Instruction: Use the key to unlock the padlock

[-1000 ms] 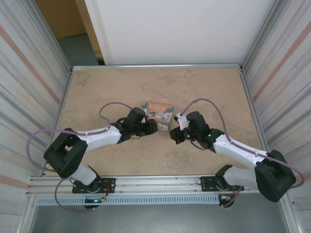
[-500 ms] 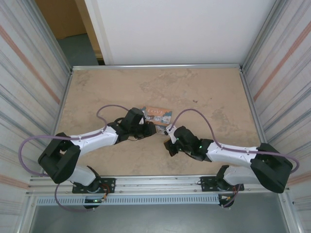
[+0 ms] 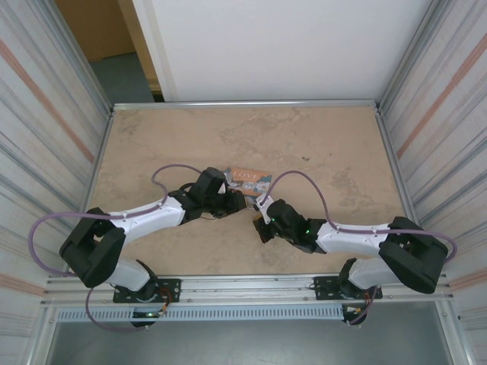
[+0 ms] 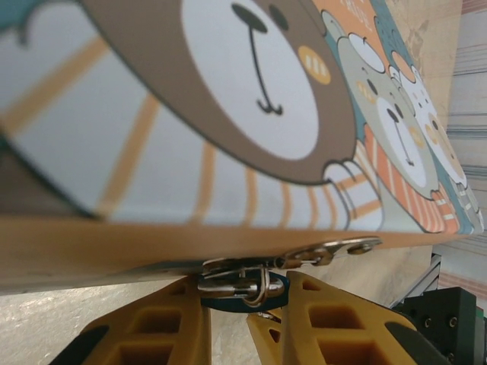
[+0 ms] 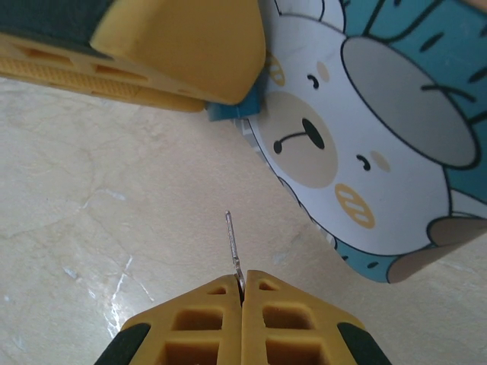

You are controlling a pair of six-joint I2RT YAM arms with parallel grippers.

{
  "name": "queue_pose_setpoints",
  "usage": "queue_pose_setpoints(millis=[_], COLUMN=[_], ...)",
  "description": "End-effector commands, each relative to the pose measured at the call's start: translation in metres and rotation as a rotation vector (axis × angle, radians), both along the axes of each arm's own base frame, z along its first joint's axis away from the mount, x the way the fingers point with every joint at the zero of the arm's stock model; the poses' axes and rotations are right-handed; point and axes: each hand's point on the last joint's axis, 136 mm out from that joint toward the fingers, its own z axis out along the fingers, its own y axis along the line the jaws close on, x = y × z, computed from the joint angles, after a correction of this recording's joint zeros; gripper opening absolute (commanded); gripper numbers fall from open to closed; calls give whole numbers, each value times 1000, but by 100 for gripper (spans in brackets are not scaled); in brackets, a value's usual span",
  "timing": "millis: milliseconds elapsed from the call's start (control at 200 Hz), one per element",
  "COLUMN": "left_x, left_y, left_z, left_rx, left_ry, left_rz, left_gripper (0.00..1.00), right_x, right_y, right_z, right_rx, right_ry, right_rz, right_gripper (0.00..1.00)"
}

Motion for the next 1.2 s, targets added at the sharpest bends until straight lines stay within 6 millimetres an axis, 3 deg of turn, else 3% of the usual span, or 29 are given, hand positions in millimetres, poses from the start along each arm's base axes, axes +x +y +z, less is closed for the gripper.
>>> queue_pose_setpoints(millis=[0, 1192], left_x=[7, 7], left_y=[-14, -16], left_z=[32, 30], left_rx=[-76, -90], left_ry=[-56, -51], left_rz=[-18, -19], left_gripper=[5, 5], right_x=[8, 19], right_y=[6, 12], right_z=[12, 26], right_rx=[20, 91], right_ry=[-53, -88], right_rz=[-12, -39], right_gripper=[0, 0])
